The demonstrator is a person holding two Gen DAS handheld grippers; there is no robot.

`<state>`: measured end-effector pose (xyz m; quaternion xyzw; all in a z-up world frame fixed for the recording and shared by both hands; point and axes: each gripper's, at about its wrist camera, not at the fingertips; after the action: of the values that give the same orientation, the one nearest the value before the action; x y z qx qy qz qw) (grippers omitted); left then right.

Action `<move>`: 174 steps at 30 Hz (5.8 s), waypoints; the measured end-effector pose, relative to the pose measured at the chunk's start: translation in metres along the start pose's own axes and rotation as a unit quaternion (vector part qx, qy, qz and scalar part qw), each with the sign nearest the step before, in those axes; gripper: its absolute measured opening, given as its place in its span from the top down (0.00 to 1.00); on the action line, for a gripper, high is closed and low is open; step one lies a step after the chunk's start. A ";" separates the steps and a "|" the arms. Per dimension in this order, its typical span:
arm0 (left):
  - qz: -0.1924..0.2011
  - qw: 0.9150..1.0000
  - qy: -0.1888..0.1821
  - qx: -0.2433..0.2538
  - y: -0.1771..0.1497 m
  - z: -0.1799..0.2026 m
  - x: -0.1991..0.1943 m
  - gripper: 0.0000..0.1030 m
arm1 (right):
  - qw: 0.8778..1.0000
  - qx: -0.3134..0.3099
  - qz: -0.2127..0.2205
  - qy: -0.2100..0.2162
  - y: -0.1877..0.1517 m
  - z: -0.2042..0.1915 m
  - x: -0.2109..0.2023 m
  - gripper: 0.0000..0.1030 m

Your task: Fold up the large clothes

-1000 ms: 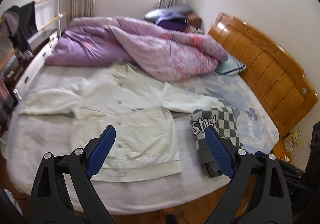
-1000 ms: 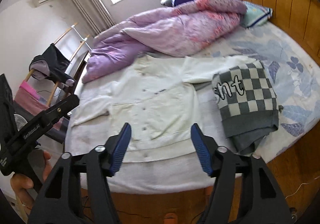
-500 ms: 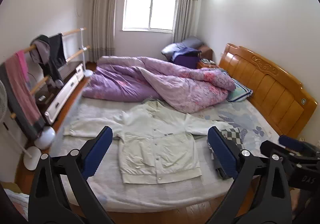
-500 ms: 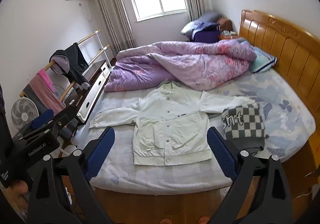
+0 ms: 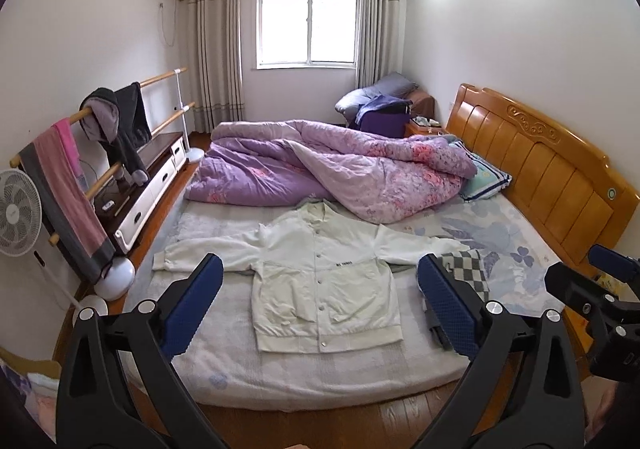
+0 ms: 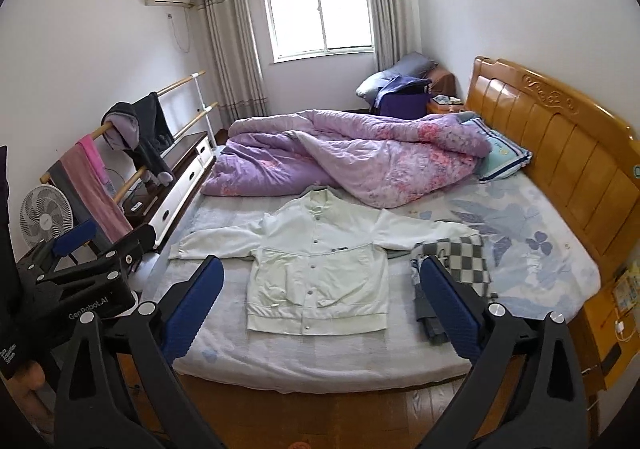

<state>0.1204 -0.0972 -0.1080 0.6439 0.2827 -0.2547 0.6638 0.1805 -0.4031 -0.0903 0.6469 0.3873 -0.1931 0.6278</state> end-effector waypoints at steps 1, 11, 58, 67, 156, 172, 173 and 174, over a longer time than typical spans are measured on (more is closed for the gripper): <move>-0.005 1.000 -0.001 0.002 -0.001 0.006 0.000 0.05 | 1.000 0.000 -0.001 -0.003 -0.002 0.005 -0.004 0.08; -0.001 1.000 0.006 0.028 -0.010 0.072 -0.021 0.05 | 1.000 0.015 0.006 -0.014 -0.021 0.059 -0.039 0.08; 0.041 0.999 0.023 0.012 -0.008 0.073 -0.071 0.05 | 0.999 -0.014 0.047 0.019 -0.011 0.048 -0.066 0.08; 0.046 0.999 0.024 0.008 -0.008 0.072 -0.077 0.05 | 0.998 -0.017 0.051 0.017 -0.013 0.044 -0.067 0.08; 0.047 0.999 0.023 0.005 -0.001 0.077 -0.068 0.05 | 0.999 -0.007 0.043 0.018 -0.009 0.039 -0.063 0.07; 0.043 0.999 0.020 0.005 -0.001 0.069 -0.057 0.05 | 0.999 -0.005 0.040 0.017 -0.010 0.044 -0.059 0.07; 0.043 0.999 0.020 0.006 -0.001 0.069 -0.057 0.05 | 0.999 -0.005 0.040 0.018 -0.010 0.043 -0.059 0.08; 0.043 0.999 0.021 0.006 -0.001 0.070 -0.057 0.05 | 0.999 -0.005 0.040 0.017 -0.009 0.043 -0.060 0.08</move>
<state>0.0822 -0.1687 -0.0675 0.6644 0.2671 -0.2141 0.6644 0.1464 -0.4605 -0.0586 0.6620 0.3732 -0.1548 0.6312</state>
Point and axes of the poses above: each gripper's, at about its wrist camera, not at the fingertips, and x roughly the way its jaws point, z to its right, y to its top, and after that the axes turned 11 degrees about -z, right-handed
